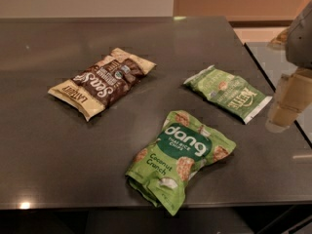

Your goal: Move brown chip bag near green rice chip bag

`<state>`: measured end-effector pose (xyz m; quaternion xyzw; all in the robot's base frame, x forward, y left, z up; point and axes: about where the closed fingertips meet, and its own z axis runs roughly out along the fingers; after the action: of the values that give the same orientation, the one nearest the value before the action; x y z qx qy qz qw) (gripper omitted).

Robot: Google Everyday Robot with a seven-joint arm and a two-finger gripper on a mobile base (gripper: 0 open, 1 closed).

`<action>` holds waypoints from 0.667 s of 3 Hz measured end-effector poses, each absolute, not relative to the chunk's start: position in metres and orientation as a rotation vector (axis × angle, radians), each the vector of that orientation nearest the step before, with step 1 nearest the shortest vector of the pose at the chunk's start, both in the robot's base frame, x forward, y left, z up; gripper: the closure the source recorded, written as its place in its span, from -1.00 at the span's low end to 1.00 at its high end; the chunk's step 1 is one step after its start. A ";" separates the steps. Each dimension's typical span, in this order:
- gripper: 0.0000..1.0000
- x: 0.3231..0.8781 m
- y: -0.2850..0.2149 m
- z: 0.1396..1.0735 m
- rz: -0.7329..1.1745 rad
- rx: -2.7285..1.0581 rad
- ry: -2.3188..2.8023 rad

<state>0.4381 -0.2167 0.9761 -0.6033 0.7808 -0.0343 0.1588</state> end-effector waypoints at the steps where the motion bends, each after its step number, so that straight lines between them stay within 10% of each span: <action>1: -1.00 0.438 -0.217 0.976 -0.098 -1.725 2.232; 2: -1.00 0.440 -0.216 0.976 -0.101 -1.724 2.228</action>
Offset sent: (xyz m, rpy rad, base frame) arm 0.1098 0.0299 0.0194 0.0200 -0.2227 0.0467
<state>0.4400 -0.2161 0.9765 -0.6035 0.7802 -0.0353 0.1605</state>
